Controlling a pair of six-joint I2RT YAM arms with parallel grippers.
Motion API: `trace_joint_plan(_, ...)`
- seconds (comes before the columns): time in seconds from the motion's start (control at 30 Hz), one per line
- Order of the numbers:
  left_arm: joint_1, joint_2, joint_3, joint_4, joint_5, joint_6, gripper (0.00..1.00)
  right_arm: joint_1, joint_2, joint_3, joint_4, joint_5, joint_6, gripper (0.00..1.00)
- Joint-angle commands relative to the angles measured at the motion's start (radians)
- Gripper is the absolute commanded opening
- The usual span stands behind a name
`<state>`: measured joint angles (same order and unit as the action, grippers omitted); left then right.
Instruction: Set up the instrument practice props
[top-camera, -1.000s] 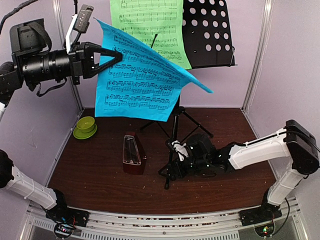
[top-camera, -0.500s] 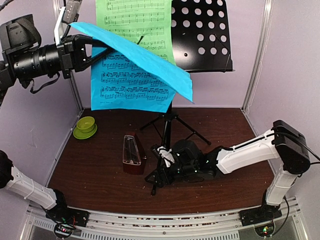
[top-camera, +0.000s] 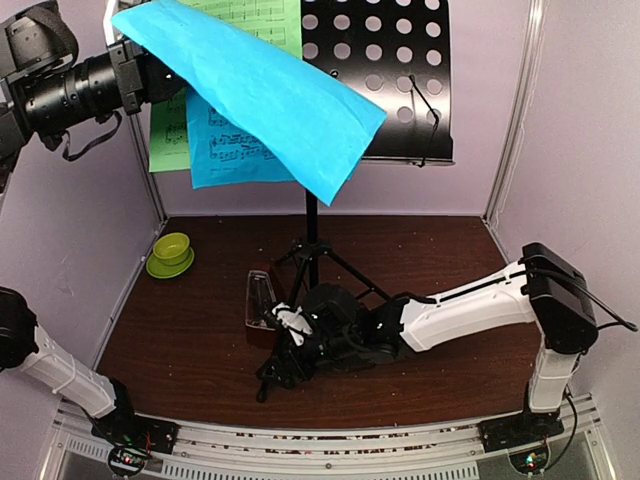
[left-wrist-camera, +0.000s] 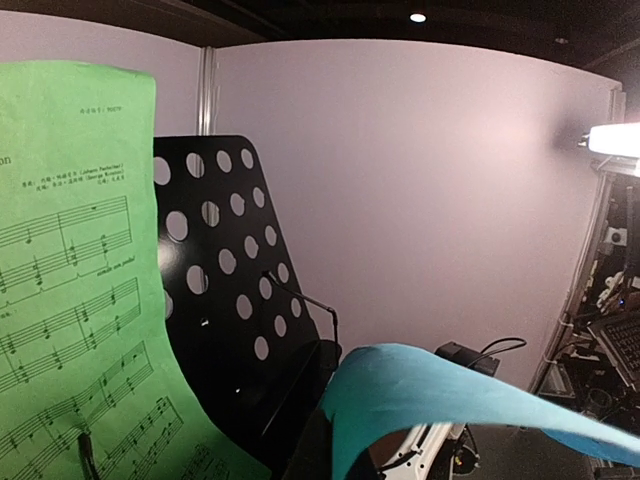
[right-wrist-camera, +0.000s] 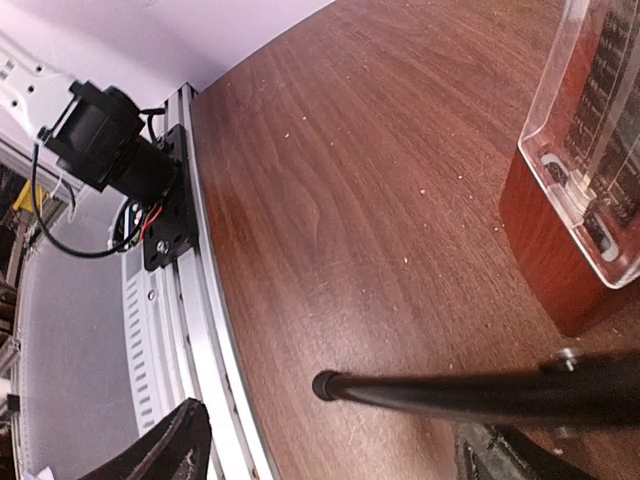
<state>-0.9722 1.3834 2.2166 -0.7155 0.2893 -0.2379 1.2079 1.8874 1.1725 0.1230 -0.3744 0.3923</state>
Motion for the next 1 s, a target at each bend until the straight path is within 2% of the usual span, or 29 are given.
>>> trace_joint_plan(0.0,0.004,0.050,0.015,0.168,0.026,-0.136,0.00,0.012,-0.161,0.005,-0.048,0.040,-0.106,0.84)
trace_joint_plan(0.13,0.004,0.106,0.042,0.265,-0.040,-0.191,0.00,0.002,-0.296,-0.020,-0.175,0.116,-0.163,0.85)
trace_joint_plan(0.3,0.004,0.198,0.156,0.218,-0.205,-0.252,0.00,-0.009,-0.463,-0.039,-0.298,0.204,-0.190,0.85)
trace_joint_plan(0.43,0.004,0.199,0.140,0.258,-0.309,-0.304,0.00,-0.026,-0.598,-0.070,-0.376,0.298,-0.205,0.85)
trace_joint_plan(0.67,0.002,0.214,0.136,0.216,-0.467,-0.392,0.00,-0.056,-0.836,-0.090,-0.487,0.402,-0.247,0.85)
trace_joint_plan(0.8,-0.012,0.214,0.132,0.207,-0.504,-0.407,0.00,-0.060,-0.935,-0.037,-0.559,0.437,-0.274,0.85)
trace_joint_plan(0.97,-0.014,0.221,0.130,0.105,-0.544,-0.542,0.00,-0.060,-0.978,0.101,-0.662,0.500,-0.301,0.84)
